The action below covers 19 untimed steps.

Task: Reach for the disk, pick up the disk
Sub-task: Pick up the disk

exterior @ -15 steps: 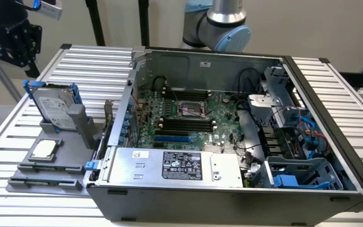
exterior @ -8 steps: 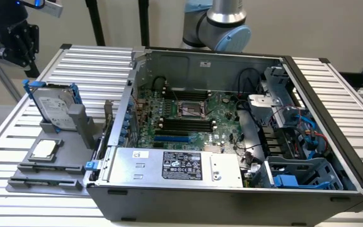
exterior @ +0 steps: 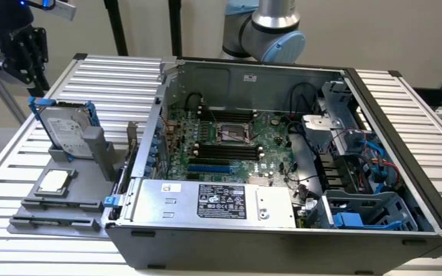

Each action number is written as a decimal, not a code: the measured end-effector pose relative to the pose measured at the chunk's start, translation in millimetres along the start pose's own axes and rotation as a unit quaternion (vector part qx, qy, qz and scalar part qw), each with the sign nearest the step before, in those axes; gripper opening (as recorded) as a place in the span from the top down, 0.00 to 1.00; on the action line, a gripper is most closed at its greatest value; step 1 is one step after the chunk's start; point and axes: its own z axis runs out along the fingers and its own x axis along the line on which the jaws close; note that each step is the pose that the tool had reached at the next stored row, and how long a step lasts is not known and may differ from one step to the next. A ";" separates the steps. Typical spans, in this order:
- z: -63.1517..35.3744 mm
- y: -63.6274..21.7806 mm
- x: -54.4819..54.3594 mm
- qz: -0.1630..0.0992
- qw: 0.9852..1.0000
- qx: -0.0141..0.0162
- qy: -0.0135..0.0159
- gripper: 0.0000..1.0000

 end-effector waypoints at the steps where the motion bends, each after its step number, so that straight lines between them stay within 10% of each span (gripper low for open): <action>1: 0.0 0.0 0.0 0.000 1.000 0.000 0.000 0.70; 7: 2.1 -0.1 0.1 0.000 1.000 0.001 0.000 0.46; 19: 23.1 2.5 3.4 0.000 1.000 0.014 0.000 0.46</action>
